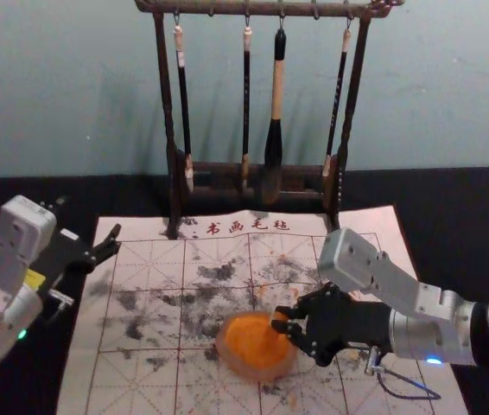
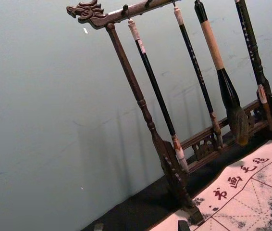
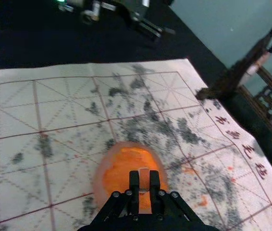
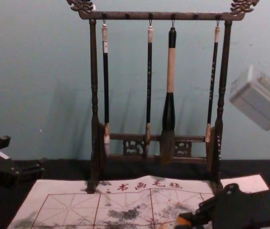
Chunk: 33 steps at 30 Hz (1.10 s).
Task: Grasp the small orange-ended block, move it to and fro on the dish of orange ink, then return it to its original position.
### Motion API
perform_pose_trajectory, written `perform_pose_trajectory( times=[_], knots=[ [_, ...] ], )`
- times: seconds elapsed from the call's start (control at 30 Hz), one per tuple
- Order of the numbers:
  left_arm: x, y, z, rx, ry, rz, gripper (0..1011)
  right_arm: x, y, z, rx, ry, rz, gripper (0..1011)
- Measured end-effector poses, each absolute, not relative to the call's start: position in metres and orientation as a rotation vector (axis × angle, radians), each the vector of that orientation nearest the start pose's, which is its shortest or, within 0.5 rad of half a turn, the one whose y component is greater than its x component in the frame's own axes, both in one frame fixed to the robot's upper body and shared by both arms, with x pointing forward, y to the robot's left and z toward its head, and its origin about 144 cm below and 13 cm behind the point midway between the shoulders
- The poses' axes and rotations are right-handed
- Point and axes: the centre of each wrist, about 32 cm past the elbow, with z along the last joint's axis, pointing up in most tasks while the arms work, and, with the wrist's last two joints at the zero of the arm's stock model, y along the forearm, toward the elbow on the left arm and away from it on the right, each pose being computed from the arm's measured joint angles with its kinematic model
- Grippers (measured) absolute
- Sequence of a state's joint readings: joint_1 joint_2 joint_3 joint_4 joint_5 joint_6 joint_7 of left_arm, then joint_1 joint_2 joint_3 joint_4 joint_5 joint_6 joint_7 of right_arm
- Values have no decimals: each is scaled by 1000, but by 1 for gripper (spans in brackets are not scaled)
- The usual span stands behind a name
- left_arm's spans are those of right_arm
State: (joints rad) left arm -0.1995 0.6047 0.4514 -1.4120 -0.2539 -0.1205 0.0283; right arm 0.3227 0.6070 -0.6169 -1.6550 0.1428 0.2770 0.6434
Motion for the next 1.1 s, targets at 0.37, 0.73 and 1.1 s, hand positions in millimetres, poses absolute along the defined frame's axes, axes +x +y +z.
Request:
perform_pose_trajectory(
  times=[0.37,0.73,1.1],
  knots=[
    [489,310,1140,304,-285,1248,1002,480,-222,1210,-568,-172,-379,92],
    [489,310,1140,304,-285,1248,1001,483,-213,1205,-586,-177,-374,92],
    [489,310,1140,304,-285,1248,1001,494,-211,1203,-597,-177,-411,92]
  ],
)
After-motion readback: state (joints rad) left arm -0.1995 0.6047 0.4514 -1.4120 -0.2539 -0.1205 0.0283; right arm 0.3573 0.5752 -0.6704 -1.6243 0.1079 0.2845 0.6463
